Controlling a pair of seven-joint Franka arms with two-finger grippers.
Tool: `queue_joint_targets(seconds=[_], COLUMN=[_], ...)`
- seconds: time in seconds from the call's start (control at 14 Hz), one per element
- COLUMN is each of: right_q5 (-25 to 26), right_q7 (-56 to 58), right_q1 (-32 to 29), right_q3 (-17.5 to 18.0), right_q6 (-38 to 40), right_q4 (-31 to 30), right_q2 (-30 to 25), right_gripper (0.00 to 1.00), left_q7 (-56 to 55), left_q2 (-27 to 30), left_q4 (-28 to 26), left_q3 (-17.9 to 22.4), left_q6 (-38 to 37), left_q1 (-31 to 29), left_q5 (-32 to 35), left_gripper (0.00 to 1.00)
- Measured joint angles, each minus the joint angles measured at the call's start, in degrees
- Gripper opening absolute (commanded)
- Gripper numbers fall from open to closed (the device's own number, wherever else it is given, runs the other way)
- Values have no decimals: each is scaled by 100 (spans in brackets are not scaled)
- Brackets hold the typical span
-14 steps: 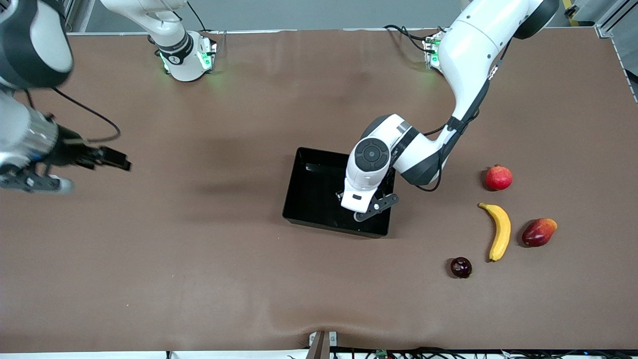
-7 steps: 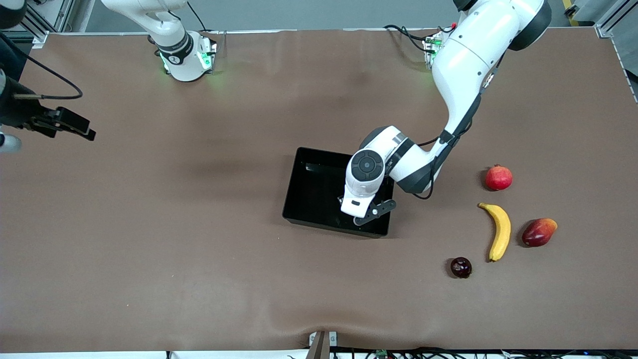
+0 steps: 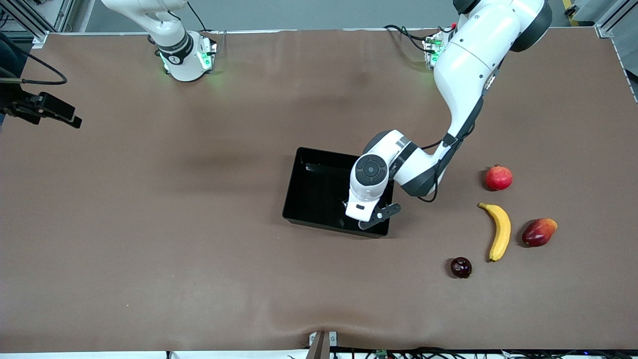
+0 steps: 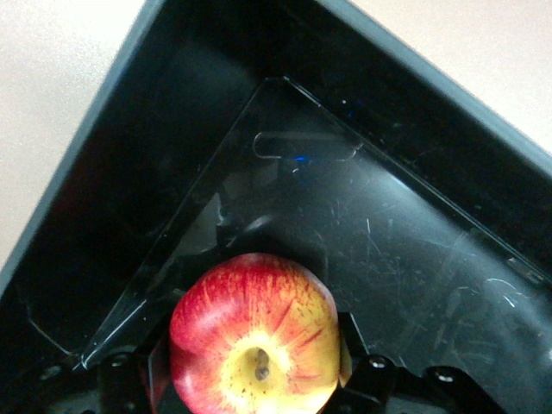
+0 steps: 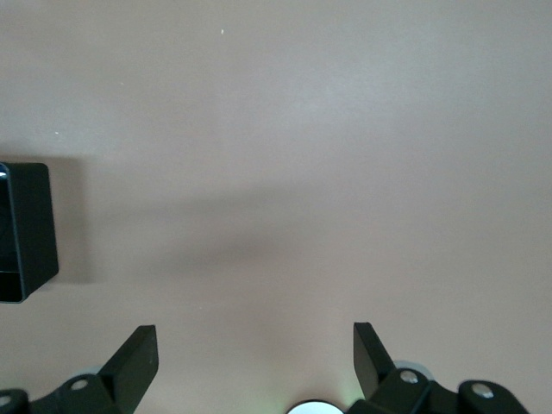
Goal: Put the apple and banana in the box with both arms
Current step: 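Open the left gripper to release the apple and lift away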
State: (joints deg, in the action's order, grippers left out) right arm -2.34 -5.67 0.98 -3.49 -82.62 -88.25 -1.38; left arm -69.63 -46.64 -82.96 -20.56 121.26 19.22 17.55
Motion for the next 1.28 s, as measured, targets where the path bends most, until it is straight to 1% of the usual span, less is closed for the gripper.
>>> queue_joint_targets(seconds=[0.28,0.36,0.43,0.5,0.57,1.28], right_q5=[35,37,38,40,41,44], right_q7=[310,335,351,359,364,379], right_q1=[-115,-121,-123,-124,-125,-126], right_q3=[-1,-1,-1,-1,-1,18], right_q6=[-246,-273,-274,-280,-291,-306], right_q4=[0,0,0,0,0,0], right_q2=[18,23,26,27,27,58], right_gripper=[100,100,100,100,100,100], left_q7=[0,0,0,0,0,-5], left_q2=[-6,-10,-19,-34,-39,50], left_q4=[0,-2,-6,-9,-8,125], left_q3=[1,1,1,1,2,-7], left_q6=[0,0,0,0,0,-16], left_q1=[4,4,4,4,3,21], left_q5=[0,0,0,0,0,30], left_gripper=[0,4,19,53,100,100])
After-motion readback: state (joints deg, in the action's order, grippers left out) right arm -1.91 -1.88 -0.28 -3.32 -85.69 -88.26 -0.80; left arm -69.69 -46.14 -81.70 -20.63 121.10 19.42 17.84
